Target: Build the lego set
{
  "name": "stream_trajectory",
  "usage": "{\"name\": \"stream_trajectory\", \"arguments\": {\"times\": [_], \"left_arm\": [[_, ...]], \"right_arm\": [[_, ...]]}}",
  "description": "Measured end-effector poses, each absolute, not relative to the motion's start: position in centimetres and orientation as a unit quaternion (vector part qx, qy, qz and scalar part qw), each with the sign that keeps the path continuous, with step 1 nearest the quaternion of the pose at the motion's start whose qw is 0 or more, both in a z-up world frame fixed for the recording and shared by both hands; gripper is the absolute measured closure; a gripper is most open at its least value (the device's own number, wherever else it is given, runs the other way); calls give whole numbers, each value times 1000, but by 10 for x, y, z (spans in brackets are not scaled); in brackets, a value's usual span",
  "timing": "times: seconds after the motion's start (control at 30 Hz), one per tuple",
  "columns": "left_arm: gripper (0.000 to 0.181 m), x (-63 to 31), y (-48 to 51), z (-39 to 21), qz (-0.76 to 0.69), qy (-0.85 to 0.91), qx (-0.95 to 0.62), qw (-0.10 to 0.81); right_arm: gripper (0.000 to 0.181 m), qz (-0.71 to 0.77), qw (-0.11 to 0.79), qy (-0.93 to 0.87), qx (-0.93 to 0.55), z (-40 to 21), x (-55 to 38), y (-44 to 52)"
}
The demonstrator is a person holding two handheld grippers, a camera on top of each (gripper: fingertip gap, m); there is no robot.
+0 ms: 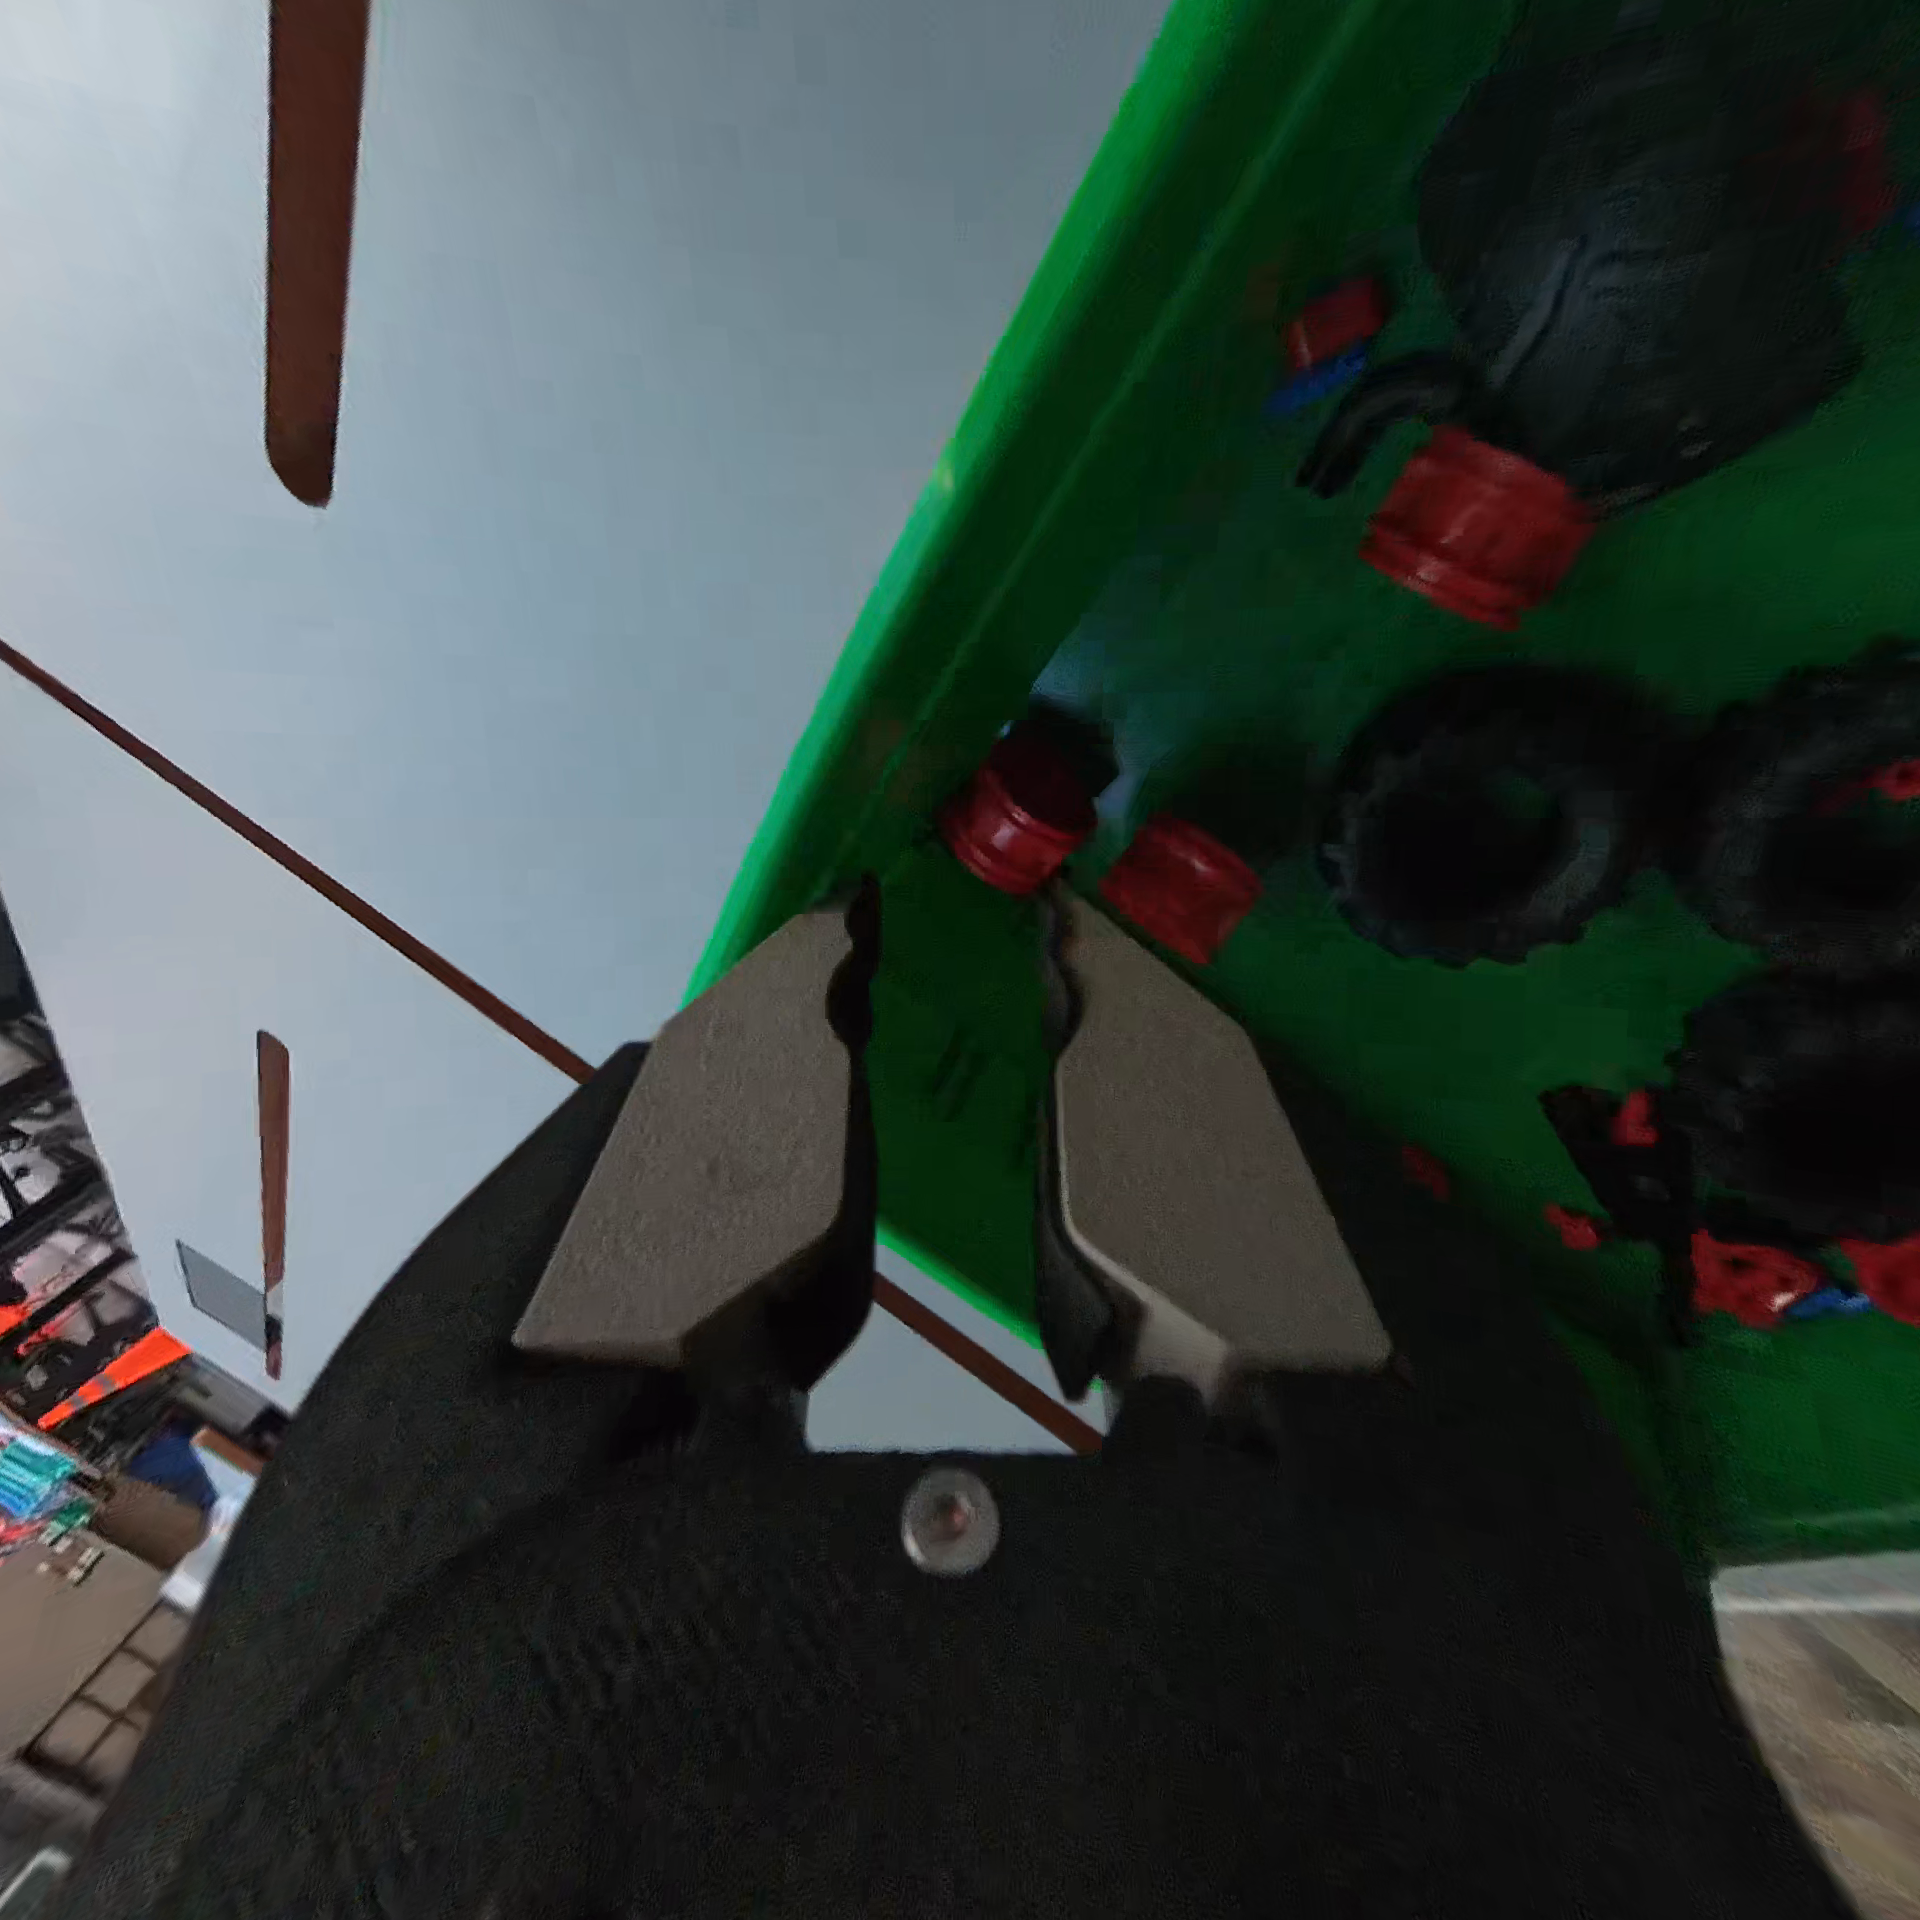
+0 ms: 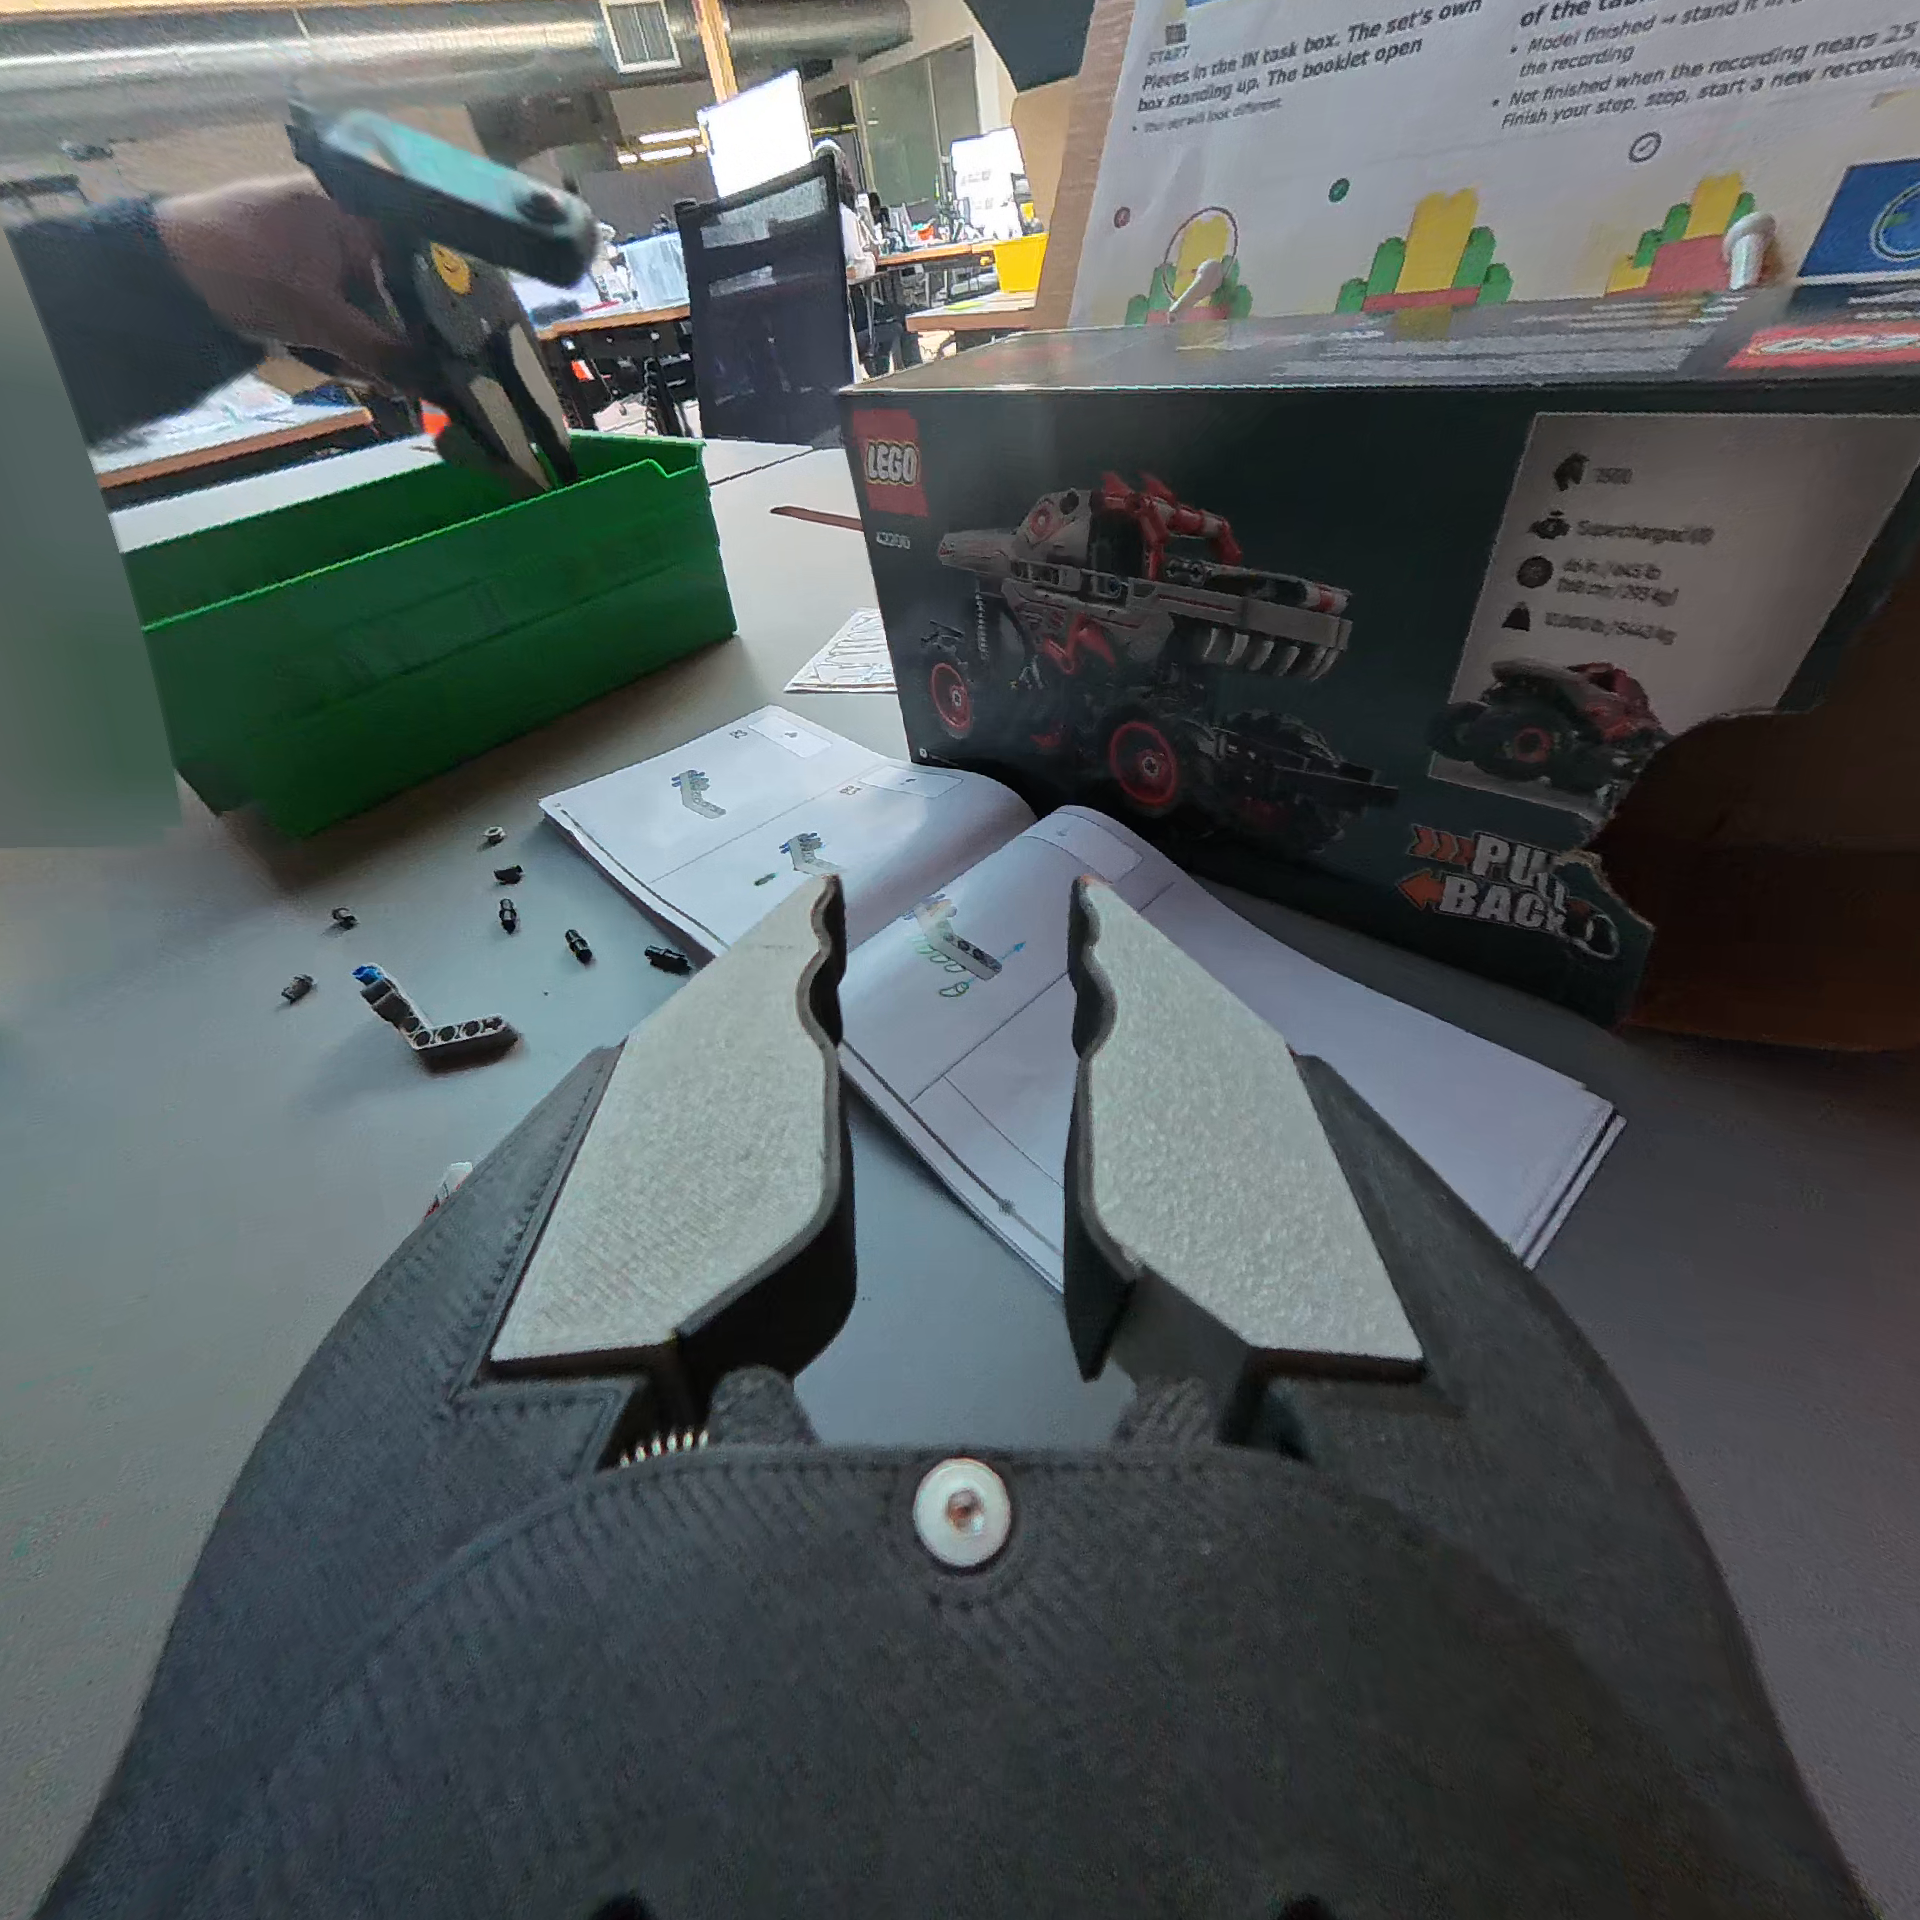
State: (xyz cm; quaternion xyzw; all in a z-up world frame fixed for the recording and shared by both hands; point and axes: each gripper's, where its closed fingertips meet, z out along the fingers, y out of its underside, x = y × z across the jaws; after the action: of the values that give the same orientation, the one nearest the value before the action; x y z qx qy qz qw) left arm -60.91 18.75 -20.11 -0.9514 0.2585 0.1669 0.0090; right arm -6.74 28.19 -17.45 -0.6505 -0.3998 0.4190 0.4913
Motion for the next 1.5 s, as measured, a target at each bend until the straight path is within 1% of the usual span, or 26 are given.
{"name": "stream_trajectory", "arguments": {"times": [0.07,0.1,0.13,0.23,0.3,0.4,0.47,0.53,0.7,0.77,0.83,0.87,0.97,1.0,1.03,1.07,1.13,1.17,1.23,1.27,1.3,1.33,1.37,1.43,1.47,1.5], "left_arm": [[168,-621,184,-219,199,246,-949,-23],[179,-624,183,-226,209,243,-947,-30],[181,-629,184,-232,230,245,-941,-32],[178,-637,177,-244,276,268,-919,-82],[181,-620,164,-258,232,300,-919,-111],[181,-591,168,-251,148,293,-941,-76],[181,-606,192,-221,210,278,-937,-18],[181,-622,200,-201,264,275,-925,-4],[180,-647,179,-212,335,247,-906,-77],[172,-648,172,-223,340,231,-907,-92],[141,-636,163,-231,314,209,-921,-99],[129,-629,160,-229,307,200,-926,-93],[138,-601,167,-210,285,203,-937,-9],[135,-597,168,-199,285,200,-937,14],[116,-595,170,-188,284,194,-938,38],[108,-596,172,-176,286,187,-938,60],[98,-614,176,-147,324,164,-926,104],[98,-624,175,-137,334,148,-923,116],[88,-640,168,-136,303,118,-939,114],[88,-650,164,-140,288,93,-947,106],[89,-658,159,-150,259,66,-959,91],[84,-661,153,-164,216,43,-973,66],[87,-663,146,-179,180,24,-983,40],[123,-653,134,-207,83,1,-997,-11],[149,-641,136,-214,21,-15,-1000,-10],[161,-640,147,-213,3,-32,-999,22]], "right_arm": [[142,419,493,-404,-646,-173,-68,279],[143,420,495,-405,-644,-172,-68,277],[143,422,496,-405,-642,-171,-68,276],[143,432,492,-404,-638,-170,-70,274],[143,436,488,-408,-637,-170,-71,271],[143,436,491,-412,-631,-167,-71,268],[143,439,494,-411,-628,-165,-70,267],[143,444,494,-409,-625,-163,-69,266],[143,451,495,-413,-617,-159,-70,261],[143,455,496,-415,-611,-156,-70,258],[143,459,499,-417,-605,-153,-69,255],[143,462,499,-417,-603,-151,-69,254],[143,470,498,-417,-598,-149,-67,251],[143,474,498,-416,-595,-147,-67,250],[143,479,498,-415,-591,-145,-67,248],[143,484,499,-415,-587,-142,-67,246],[143,488,501,-417,-580,-139,-66,242],[143,490,502,-419,-577,-137,-66,241],[143,493,505,-421,-571,-134,-66,238],[143,495,506,-421,-567,-132,-66,236],[143,498,507,-421,-564,-130,-65,235],[143,500,508,-420,-562,-129,-64,234],[143,501,509,-420,-560,-127,-64,233],[143,504,511,-419,-556,-125,-63,232],[143,505,512,-419,-555,-124,-62,231],[143,506,512,-418,-554,-124,-62,231]]}}
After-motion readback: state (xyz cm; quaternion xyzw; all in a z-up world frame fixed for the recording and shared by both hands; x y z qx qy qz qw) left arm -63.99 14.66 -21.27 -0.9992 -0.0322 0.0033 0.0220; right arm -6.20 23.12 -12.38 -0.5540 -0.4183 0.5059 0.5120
